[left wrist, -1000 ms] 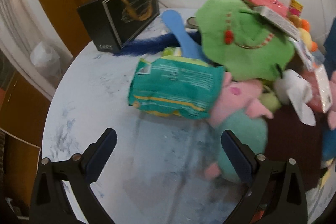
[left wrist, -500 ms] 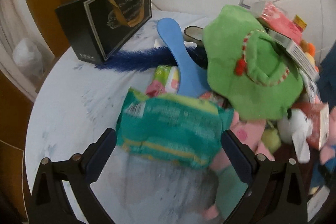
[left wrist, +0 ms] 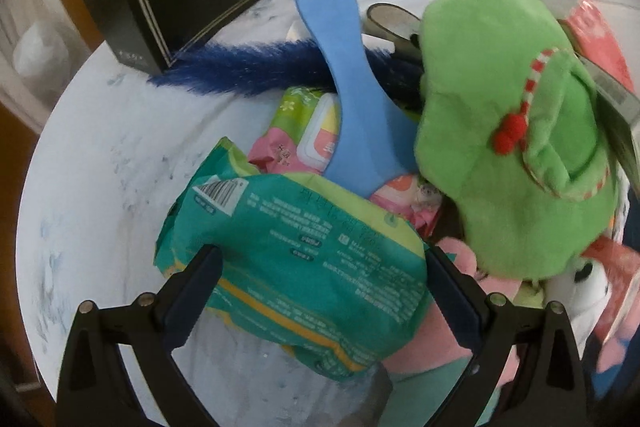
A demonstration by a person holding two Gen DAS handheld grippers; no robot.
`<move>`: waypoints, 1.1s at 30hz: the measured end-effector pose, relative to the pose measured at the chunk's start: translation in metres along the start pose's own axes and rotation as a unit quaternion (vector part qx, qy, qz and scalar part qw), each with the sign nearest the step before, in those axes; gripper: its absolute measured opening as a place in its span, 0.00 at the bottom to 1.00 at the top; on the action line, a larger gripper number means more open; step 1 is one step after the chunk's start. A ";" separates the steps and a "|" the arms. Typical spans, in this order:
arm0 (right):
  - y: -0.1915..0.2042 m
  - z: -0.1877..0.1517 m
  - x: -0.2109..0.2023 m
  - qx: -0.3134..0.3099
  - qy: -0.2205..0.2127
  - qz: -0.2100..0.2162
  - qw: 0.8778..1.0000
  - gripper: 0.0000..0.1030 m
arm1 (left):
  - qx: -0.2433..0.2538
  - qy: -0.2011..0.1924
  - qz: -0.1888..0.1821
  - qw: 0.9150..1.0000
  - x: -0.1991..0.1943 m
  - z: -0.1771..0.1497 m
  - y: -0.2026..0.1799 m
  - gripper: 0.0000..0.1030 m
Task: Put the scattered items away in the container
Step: 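Grasp the teal wipes packet with the left gripper while the right gripper grasps the pink-blue plush pig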
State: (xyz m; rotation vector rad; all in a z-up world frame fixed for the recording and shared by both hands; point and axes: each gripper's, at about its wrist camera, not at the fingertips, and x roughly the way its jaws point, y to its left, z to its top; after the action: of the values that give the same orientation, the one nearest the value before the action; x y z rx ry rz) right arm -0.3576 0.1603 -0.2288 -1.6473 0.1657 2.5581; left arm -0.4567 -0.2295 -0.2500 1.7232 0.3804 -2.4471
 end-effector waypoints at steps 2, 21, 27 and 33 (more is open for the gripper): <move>0.002 0.000 -0.001 -0.004 -0.004 -0.001 1.000 0.93 | 0.011 0.003 -0.011 1.000 0.000 -0.009 0.003 0.57; 0.007 -0.027 -0.028 -0.029 -0.013 0.020 0.999 0.85 | 0.033 -0.007 0.017 0.999 -0.028 -0.073 0.079 0.20; 0.000 -0.025 -0.029 -0.029 -0.021 0.025 0.999 0.93 | 0.007 -0.058 0.020 0.998 -0.054 -0.064 0.087 0.76; -0.008 -0.014 -0.035 -0.020 -0.043 0.021 0.999 1.00 | -0.041 -0.037 0.045 0.997 -0.029 -0.048 0.098 0.82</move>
State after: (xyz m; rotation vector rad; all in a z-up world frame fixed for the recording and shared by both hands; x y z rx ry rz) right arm -0.3297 0.1657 -0.2024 -1.5607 0.1459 2.6738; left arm -0.3791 -0.3119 -0.2510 1.5781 0.3820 -2.3884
